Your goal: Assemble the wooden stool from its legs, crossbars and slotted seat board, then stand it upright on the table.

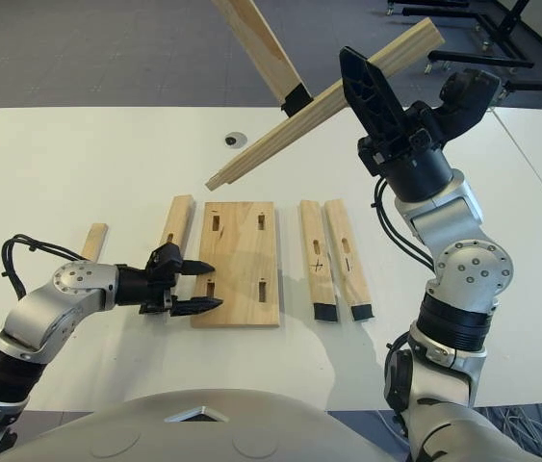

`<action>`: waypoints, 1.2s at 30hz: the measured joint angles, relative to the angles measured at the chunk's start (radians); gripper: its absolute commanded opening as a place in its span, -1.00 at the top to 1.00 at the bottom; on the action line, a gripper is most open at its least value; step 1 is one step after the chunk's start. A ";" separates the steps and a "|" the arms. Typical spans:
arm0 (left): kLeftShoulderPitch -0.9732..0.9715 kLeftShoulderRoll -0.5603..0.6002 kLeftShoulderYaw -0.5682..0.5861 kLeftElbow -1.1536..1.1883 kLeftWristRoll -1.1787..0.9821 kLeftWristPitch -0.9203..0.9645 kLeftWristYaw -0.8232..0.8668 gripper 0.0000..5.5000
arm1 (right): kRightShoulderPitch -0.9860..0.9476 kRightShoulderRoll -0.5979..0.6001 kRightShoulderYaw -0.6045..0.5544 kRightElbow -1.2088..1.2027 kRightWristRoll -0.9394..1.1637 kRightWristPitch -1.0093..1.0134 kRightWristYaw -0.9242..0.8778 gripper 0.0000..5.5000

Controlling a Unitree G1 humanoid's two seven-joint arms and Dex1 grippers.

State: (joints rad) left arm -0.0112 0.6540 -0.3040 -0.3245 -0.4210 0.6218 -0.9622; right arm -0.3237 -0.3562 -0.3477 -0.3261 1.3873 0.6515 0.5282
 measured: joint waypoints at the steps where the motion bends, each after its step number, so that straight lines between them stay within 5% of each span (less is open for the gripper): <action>1: 0.005 0.009 0.001 -0.001 -0.009 0.001 -0.016 -0.41 | 0.001 0.000 0.000 -0.001 0.000 0.000 0.000 0.25; 11: 0.044 0.057 0.053 0.058 -0.070 -0.075 -0.127 -0.41 | 0.013 0.013 -0.001 -0.003 0.004 -0.001 -0.001 0.25; 19: -0.097 -0.088 0.163 0.043 -0.071 -0.079 0.088 -0.41 | 0.018 0.020 0.006 -0.003 -0.005 -0.021 0.000 0.25; 36: -0.193 -0.065 -0.028 0.132 0.148 0.029 0.115 -0.41 | 0.017 0.033 0.027 -0.002 -0.018 -0.042 0.001 0.25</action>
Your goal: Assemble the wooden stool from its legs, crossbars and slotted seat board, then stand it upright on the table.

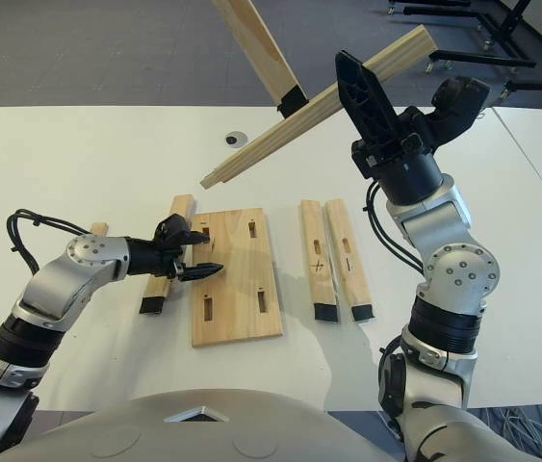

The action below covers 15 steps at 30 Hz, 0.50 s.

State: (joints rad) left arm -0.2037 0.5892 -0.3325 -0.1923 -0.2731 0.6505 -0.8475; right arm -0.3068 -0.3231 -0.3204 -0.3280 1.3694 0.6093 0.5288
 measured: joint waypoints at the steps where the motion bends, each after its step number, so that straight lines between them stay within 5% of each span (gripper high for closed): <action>1: -0.002 0.002 -0.004 0.000 0.002 -0.003 -0.005 -0.41 | 0.000 0.000 0.000 0.000 0.000 0.000 0.000 0.25; 15: 0.010 0.027 -0.030 0.023 0.023 -0.114 -0.104 -0.41 | -0.016 0.000 0.000 0.016 -0.017 -0.001 0.001 0.25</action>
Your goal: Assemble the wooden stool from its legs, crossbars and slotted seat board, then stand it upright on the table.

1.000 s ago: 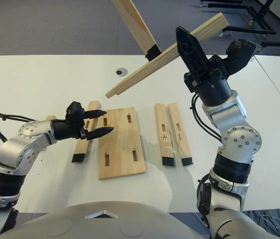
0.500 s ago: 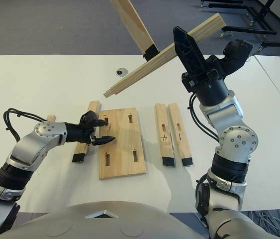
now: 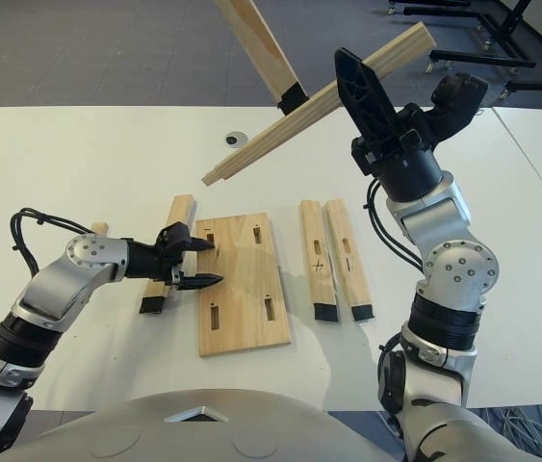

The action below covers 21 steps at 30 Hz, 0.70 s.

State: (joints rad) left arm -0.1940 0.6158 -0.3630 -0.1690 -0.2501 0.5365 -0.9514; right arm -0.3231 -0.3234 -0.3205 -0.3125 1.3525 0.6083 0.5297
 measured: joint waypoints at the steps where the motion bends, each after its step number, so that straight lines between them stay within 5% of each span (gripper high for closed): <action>1: 0.000 -0.002 -0.001 0.006 0.001 -0.009 0.001 -0.41 | 0.000 0.000 0.000 0.000 -0.001 0.000 0.000 0.25; 21: -0.011 -0.039 0.112 0.015 -0.058 -0.046 -0.020 -0.41 | -0.084 -0.180 0.279 0.269 -0.689 -0.265 0.465 0.25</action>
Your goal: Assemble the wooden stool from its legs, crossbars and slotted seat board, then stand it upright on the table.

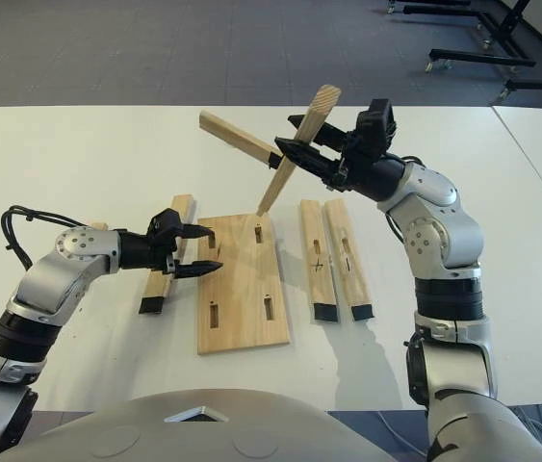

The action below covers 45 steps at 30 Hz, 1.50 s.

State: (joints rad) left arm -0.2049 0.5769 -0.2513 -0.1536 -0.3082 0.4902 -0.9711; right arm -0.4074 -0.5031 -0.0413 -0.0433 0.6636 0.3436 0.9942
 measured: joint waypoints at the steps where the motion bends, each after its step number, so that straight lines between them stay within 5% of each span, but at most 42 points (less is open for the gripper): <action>1: 0.000 0.000 0.004 0.000 -0.001 0.000 0.002 -0.41 | 0.000 -0.002 0.004 0.004 -0.009 -0.005 0.018 0.25; 45: 0.033 0.019 -0.058 -0.016 0.122 -0.028 0.037 -0.41 | 0.020 -0.036 0.099 -0.014 -0.017 0.020 0.261 0.25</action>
State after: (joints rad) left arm -0.1723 0.5957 -0.3098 -0.1698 -0.1866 0.4626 -0.9345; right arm -0.3878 -0.5395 0.0574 -0.0568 0.6461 0.3635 1.2554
